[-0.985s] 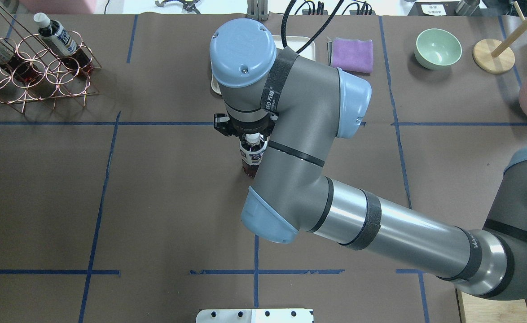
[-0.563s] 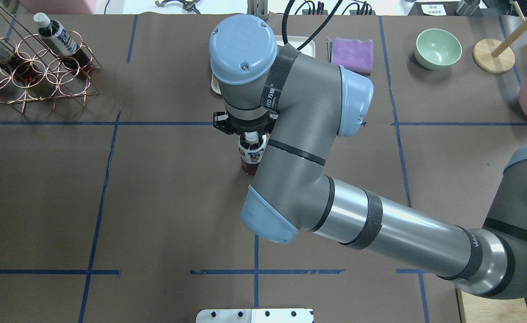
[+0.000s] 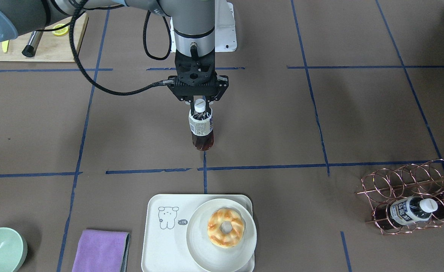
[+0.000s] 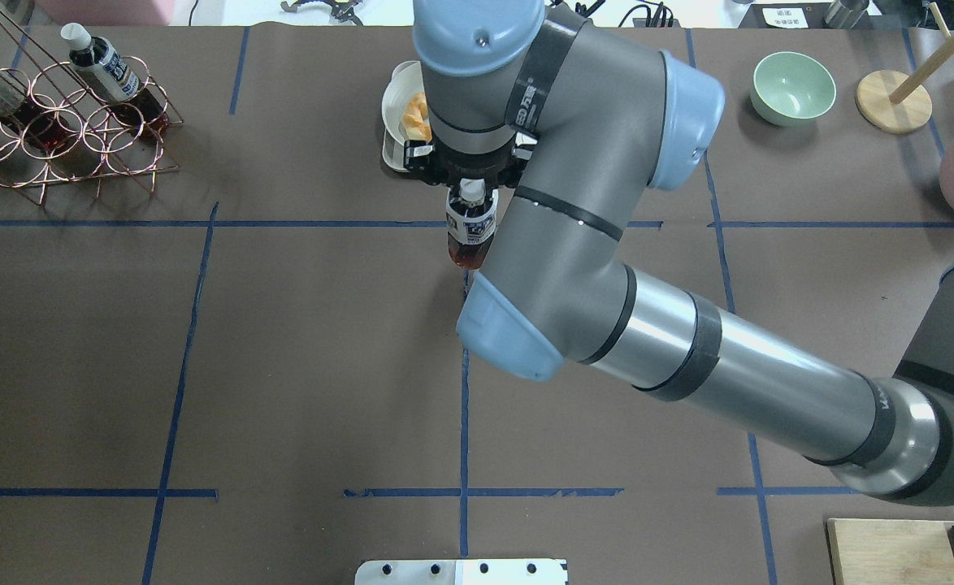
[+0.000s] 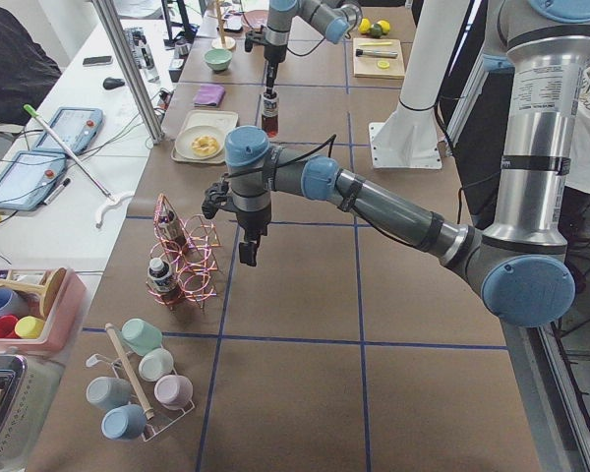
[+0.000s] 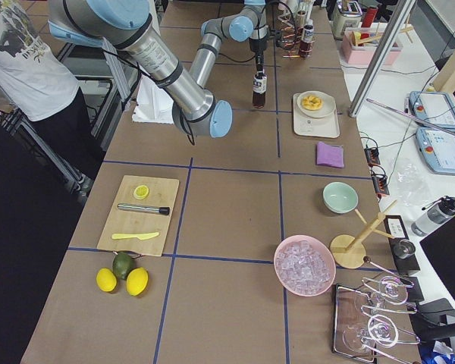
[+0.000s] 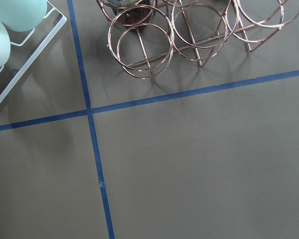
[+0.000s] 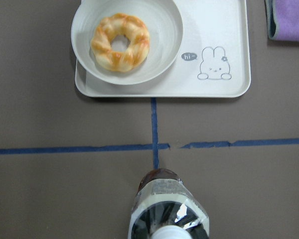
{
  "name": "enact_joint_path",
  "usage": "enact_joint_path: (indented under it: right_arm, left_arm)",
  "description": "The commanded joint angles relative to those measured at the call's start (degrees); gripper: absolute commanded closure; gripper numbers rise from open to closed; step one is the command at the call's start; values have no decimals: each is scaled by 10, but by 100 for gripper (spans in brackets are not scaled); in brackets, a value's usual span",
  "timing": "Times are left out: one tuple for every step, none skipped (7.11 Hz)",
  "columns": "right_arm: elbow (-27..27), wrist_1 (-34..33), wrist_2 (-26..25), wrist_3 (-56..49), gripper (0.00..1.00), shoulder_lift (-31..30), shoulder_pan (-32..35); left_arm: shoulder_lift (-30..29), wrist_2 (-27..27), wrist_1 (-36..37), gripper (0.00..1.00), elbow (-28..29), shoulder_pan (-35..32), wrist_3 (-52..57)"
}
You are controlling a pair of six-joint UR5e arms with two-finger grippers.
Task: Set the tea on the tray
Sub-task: 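Lift the bottle with the right gripper and carry it over the tray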
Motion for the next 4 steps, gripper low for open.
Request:
enact_joint_path:
  right_arm:
    - [-24, 11, 15, -64, 100, -5, 73]
    - [-79, 62, 43, -82, 100, -4, 100]
    - [-159, 139, 80, -84, 100, 1, 129]
    - [-236, 184, 97, -92, 100, 31, 144]
  left_arm:
    - [1, 3, 0, 0, 0, 0, 1]
    - [1, 2, 0, 0, -1, 0, 1]
    - [1, 2, 0, 0, -3, 0, 1]
    - [1, 1, 0, 0, -3, -1, 0]
